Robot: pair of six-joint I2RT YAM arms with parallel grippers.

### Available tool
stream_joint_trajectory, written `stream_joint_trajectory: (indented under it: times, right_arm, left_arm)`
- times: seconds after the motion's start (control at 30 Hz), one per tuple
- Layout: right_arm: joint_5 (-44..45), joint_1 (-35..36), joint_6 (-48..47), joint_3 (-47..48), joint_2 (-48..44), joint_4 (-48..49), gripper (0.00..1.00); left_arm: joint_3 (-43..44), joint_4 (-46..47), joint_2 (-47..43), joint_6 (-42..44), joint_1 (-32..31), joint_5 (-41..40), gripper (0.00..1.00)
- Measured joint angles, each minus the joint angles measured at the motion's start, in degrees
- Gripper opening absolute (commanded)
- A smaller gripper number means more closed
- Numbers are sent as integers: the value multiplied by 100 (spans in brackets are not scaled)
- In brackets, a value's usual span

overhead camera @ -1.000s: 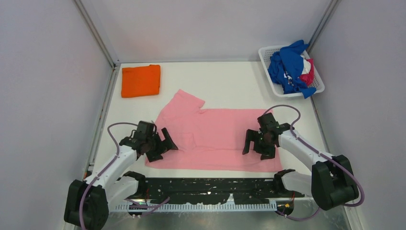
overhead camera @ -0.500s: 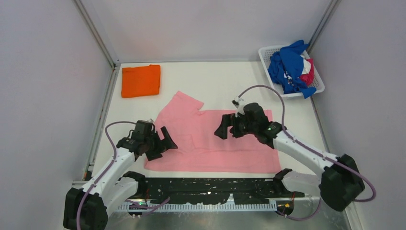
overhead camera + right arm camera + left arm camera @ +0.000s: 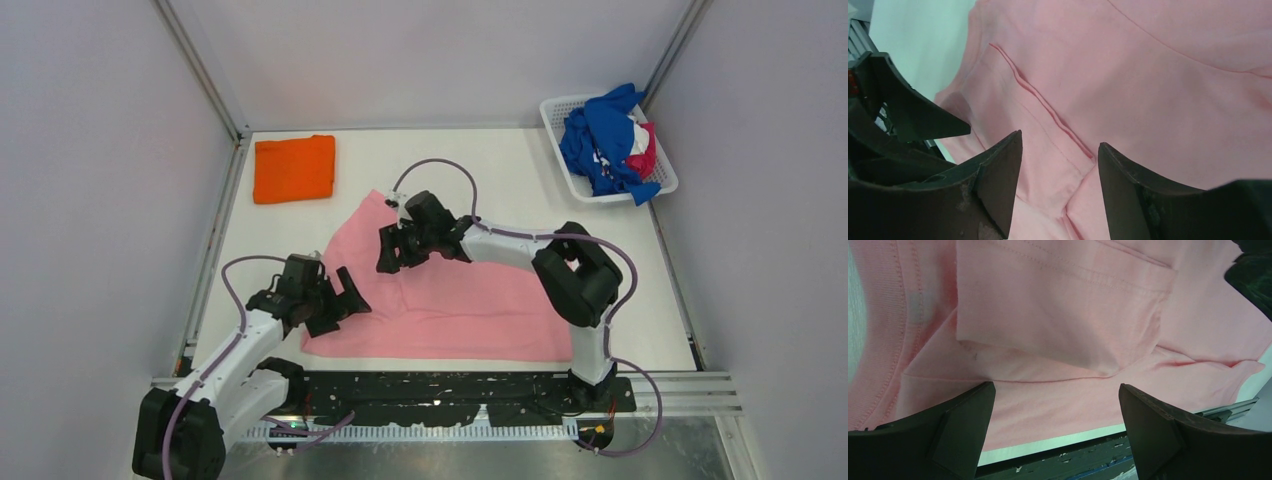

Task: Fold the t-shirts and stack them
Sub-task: Fold the flattened tshirt in 1/3 of the way

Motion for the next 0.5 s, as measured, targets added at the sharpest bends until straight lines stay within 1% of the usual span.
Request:
stream_joint_trajectory:
  times: [0.17, 0.5]
  right_arm:
    - [2, 131, -61, 365, 503, -398, 56]
    - [74, 256, -160, 404, 678, -844, 46]
  left_arm:
    - [-61, 0, -22, -2, 0, -72, 99]
    - [-96, -28, -127, -4, 0, -155, 99]
